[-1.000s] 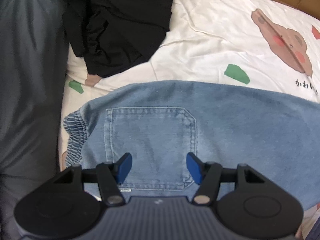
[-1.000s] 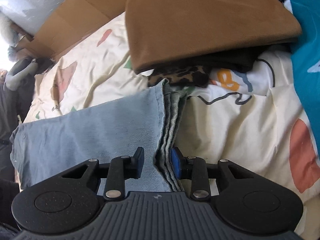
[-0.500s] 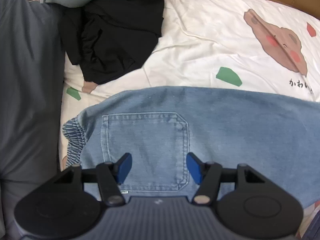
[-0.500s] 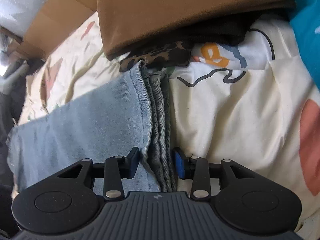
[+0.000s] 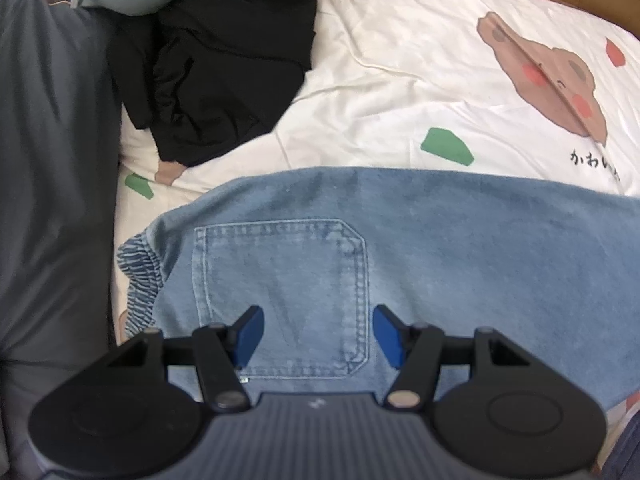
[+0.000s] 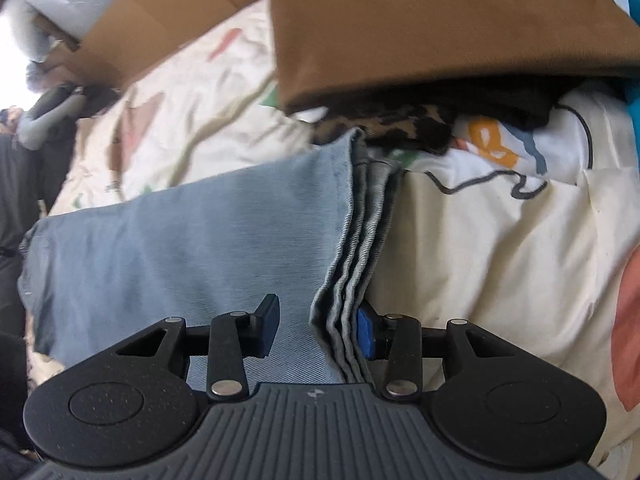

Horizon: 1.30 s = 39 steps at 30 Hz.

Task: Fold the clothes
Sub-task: 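Lift the hem with the right gripper, raising the pants leg off the bed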

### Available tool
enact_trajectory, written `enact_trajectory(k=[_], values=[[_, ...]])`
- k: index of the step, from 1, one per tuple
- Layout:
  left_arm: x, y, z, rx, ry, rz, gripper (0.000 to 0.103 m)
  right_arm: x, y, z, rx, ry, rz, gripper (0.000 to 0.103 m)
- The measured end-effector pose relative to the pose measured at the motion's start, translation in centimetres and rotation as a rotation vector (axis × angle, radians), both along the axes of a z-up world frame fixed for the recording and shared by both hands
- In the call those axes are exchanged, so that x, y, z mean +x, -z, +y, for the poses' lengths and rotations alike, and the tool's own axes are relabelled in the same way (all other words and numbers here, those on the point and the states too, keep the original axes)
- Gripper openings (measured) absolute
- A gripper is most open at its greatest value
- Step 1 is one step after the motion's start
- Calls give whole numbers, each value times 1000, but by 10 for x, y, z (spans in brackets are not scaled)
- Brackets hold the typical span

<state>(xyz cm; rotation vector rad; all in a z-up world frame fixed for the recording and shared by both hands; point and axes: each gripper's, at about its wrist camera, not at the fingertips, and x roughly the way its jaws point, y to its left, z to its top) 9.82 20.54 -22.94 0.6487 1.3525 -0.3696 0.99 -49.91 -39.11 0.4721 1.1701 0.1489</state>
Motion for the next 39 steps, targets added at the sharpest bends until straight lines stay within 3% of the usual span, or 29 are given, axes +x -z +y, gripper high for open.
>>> enact_trajectory(k=[5, 6, 7, 8, 10, 17, 19, 23, 31, 39], values=[[-1, -1, 3, -4, -9, -1, 63, 5, 19, -4, 34, 9, 8, 41], [-1, -1, 4, -5, -15, -3, 63, 5, 20, -4, 37, 9, 7, 36], [-1, -1, 5, -8, -21, -5, 63, 5, 19, -4, 37, 7, 7, 20], [-2, -1, 6, -13, -28, -7, 63, 6, 18, -5, 35, 9, 10, 13], [-3, -2, 9, -25, -38, -9, 63, 4, 15, -9, 48, 28, 17, 11], [-8, -16, 13, -75, -111, -55, 60, 8, -13, -2, 46, 64, 59, 9], [-10, -24, 11, -123, -112, -55, 60, 11, -26, 4, 45, 72, 72, 9], [-14, -32, 12, -197, -120, -38, 62, 21, -59, 16, 54, 92, 95, 9], [-37, -33, 6, -217, -113, 18, 62, 55, -111, 39, 90, 113, 145, 9], [-66, -34, -10, -268, -72, 50, 76, 92, -165, 87, 50, 69, 181, 9]])
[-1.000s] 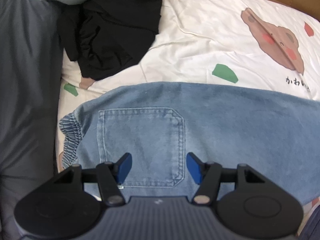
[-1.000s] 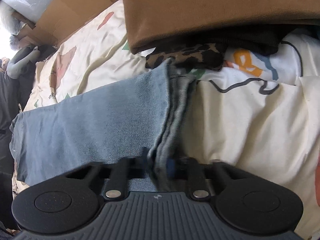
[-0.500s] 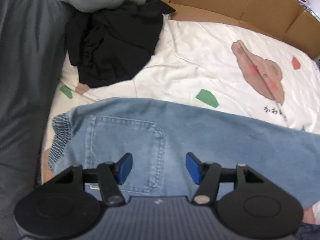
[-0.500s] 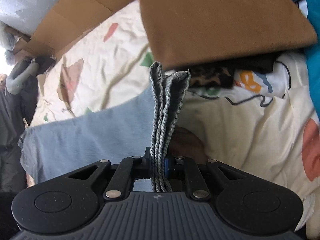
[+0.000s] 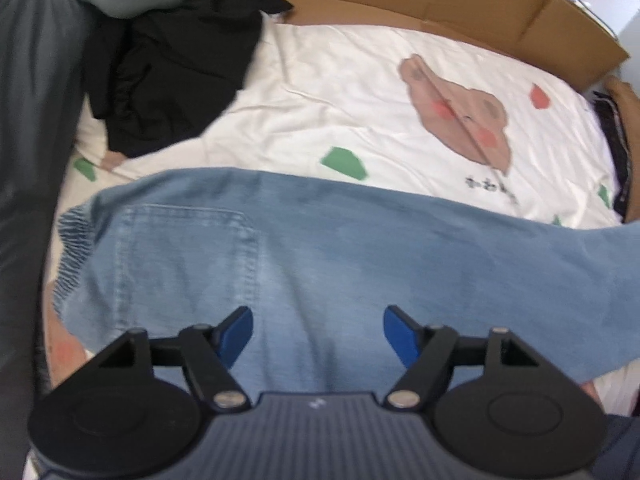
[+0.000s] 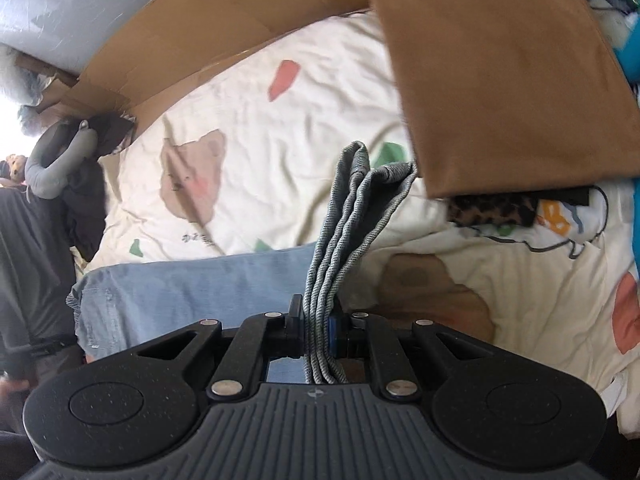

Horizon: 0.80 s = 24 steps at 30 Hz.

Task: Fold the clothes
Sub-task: 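Lift the hem with the right gripper, raising the pants leg off the bed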

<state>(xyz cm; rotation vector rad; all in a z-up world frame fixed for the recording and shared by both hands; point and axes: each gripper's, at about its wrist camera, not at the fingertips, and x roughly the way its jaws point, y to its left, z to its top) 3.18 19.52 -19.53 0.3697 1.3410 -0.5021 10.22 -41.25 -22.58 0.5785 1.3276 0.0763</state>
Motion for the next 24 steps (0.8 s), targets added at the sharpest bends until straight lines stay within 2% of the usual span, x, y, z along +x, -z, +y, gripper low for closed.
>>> enact_trajectory(k=[3, 6, 13, 15, 18, 24], values=[[-14, 3, -3, 9, 4, 5, 77, 12, -19, 22, -32, -53, -9, 9], [-28, 7, -3, -19, 7, 32, 78, 19, -37, 37, -35, -82, -4, 9], [-51, 5, 1, -47, 2, 44, 78, 36, -72, 69, 9, -113, 16, 9], [-56, 2, 3, -48, 14, 24, 78, 39, -85, 77, 13, -124, 2, 9], [-61, -2, 10, -57, -22, 2, 78, 42, -109, 89, 21, -137, -33, 9], [-70, -7, 17, -116, -58, 9, 78, 45, -160, 116, 81, -182, -119, 9]])
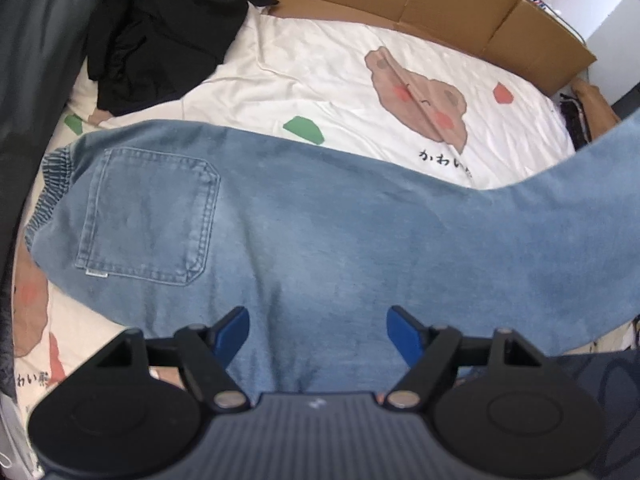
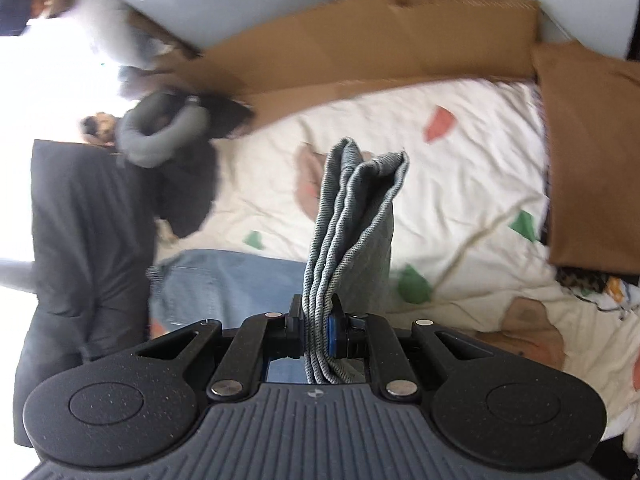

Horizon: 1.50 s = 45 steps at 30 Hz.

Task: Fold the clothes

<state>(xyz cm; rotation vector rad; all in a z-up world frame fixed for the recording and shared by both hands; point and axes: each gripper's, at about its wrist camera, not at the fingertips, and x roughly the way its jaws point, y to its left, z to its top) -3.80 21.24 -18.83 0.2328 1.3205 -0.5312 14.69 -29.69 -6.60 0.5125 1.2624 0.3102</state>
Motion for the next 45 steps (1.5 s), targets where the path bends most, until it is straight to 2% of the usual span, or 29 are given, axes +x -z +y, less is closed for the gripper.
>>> enact_trajectory(k=[7, 12, 13, 15, 16, 20, 24, 27, 32, 35, 42, 45], values=[[-10, 7, -3, -72, -8, 8, 76, -8, -34, 32, 53, -9, -45, 9], [-18, 23, -8, -101, 34, 41, 60, -11, -48, 47, 91, 7, -81, 9], [-19, 28, -9, -107, 38, 53, 57, -12, -47, 47, 111, 19, -83, 9], [-23, 42, -13, -120, 48, 95, 35, -15, -42, 47, 138, 42, -86, 9], [-26, 49, -16, -125, 55, 113, 31, -16, -39, 46, 146, 53, -87, 9], [-36, 74, -30, -136, 85, 154, 27, -18, -20, 43, 152, 72, -87, 9], [-43, 103, -45, -120, 93, 200, 15, -18, -5, 41, 88, 49, -78, 9], [-51, 122, -57, -99, 118, 232, 9, -18, 2, 38, 79, 30, -61, 9], [-65, 152, -74, -58, 149, 269, 8, -20, 6, 50, 55, -32, -51, 9], [-66, 166, -78, -46, 114, 271, 6, -21, 5, 60, 26, -41, -56, 9], [-36, 167, -97, -84, 52, 239, 6, -18, -11, 85, 32, -75, -105, 9], [-16, 167, -107, -95, 36, 229, 6, -17, -16, 95, -7, -87, -131, 9]])
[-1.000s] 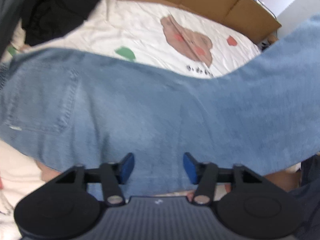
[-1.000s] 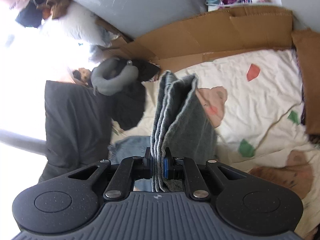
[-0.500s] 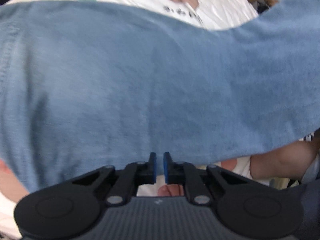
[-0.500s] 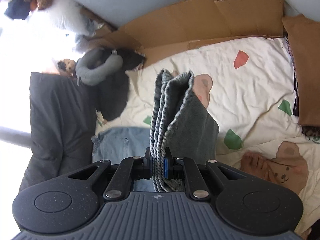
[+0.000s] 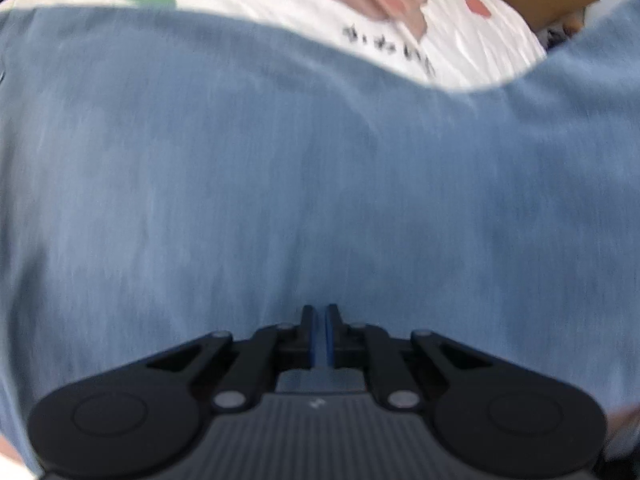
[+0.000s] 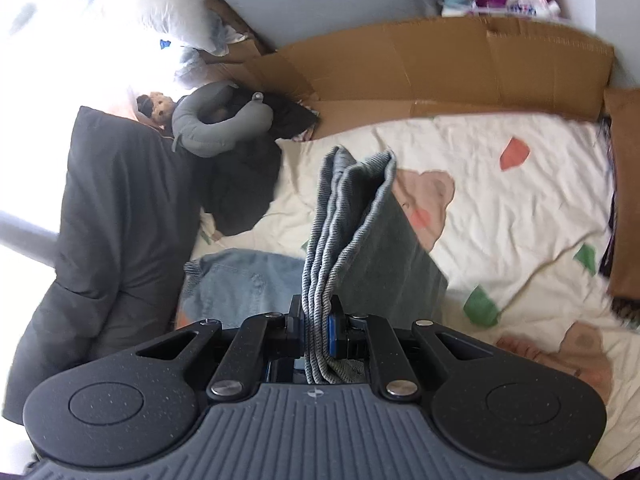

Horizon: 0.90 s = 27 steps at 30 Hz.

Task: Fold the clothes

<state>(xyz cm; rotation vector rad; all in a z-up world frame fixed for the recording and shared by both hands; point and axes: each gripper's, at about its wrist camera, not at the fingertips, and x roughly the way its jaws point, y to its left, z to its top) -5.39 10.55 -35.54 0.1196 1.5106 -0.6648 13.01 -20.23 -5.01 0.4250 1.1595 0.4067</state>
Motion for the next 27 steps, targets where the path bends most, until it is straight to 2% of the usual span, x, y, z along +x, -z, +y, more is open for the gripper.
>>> enact_trajectory(k=[6, 13, 19, 24, 27], values=[[40, -7, -26, -4, -3, -38, 6, 4, -3, 4, 12, 1, 0, 9], [77, 1, -61, 24, 4, -73, 6, 4, -9, -7, 35, 37, -19, 9], [105, 2, -88, 11, 8, -106, 6, 2, -14, -6, 54, 21, -36, 9], [104, 3, -98, 25, 14, -109, 5, 4, -20, 3, 75, -2, -56, 9], [100, 0, -89, 14, 13, -85, 6, 6, -21, 4, 77, -5, -57, 9]])
